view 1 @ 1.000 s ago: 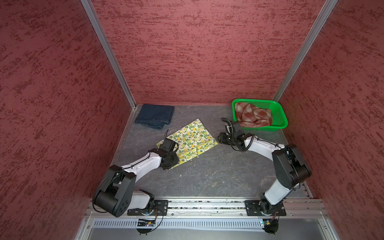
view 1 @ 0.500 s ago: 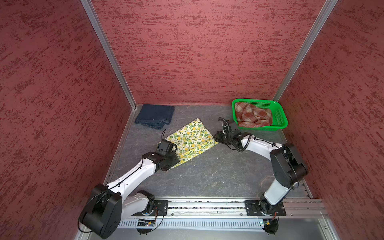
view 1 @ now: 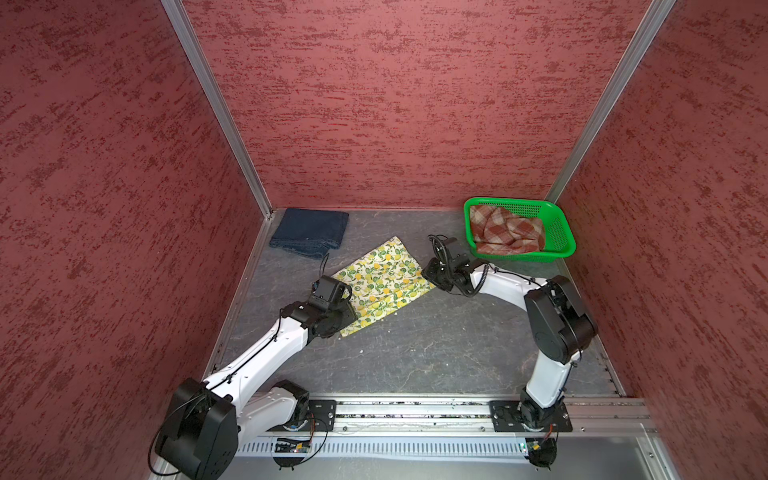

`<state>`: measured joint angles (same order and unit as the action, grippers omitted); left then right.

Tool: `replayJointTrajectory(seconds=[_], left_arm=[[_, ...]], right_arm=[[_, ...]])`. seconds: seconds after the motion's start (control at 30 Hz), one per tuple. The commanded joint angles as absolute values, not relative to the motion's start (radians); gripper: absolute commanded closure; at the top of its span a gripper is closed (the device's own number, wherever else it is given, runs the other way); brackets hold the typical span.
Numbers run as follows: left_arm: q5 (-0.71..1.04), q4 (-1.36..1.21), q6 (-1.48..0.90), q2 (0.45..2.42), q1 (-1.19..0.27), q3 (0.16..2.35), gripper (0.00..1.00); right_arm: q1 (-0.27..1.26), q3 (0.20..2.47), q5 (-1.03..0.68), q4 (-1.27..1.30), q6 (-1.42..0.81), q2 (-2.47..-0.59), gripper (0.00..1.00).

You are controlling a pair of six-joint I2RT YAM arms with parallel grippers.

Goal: Fold and stack the skirts

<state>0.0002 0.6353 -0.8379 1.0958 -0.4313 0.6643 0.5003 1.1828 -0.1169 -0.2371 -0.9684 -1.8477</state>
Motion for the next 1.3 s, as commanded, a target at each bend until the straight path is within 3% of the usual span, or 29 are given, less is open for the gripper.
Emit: replayJointTrajectory(seconds=[0.0, 0.53, 0.87, 0.97, 1.17, 1.27], left_arm=[[-0.018, 0.635, -0.804, 1.09, -0.433, 0.68, 0.38], [0.004, 0.588, -0.793, 1.082, -0.428, 0.656, 0.37], [0.009, 0.583, -0.788, 1.078, -0.424, 0.653, 0.37], [0.014, 0.582, -0.788, 1.079, -0.418, 0.651, 0.37], [0.021, 0.59, -0.779, 1.075, -0.399, 0.657, 0.37], [0.03, 0.591, -0.772, 1.071, -0.383, 0.658, 0.37]], right_arm=[[0.505, 1.229, -0.071, -0.299, -1.037, -1.881, 0.55], [0.505, 1.268, -0.091, -0.326, -1.07, -1.974, 0.64], [0.505, 1.328, -0.07, -0.351, -1.074, -2.009, 0.62], [0.504, 1.332, -0.075, -0.348, -1.074, -2.018, 0.71], [0.505, 1.362, -0.054, -0.363, -1.062, -2.0, 0.97], [0.505, 1.378, -0.046, -0.372, -1.055, -1.987, 1.0]])
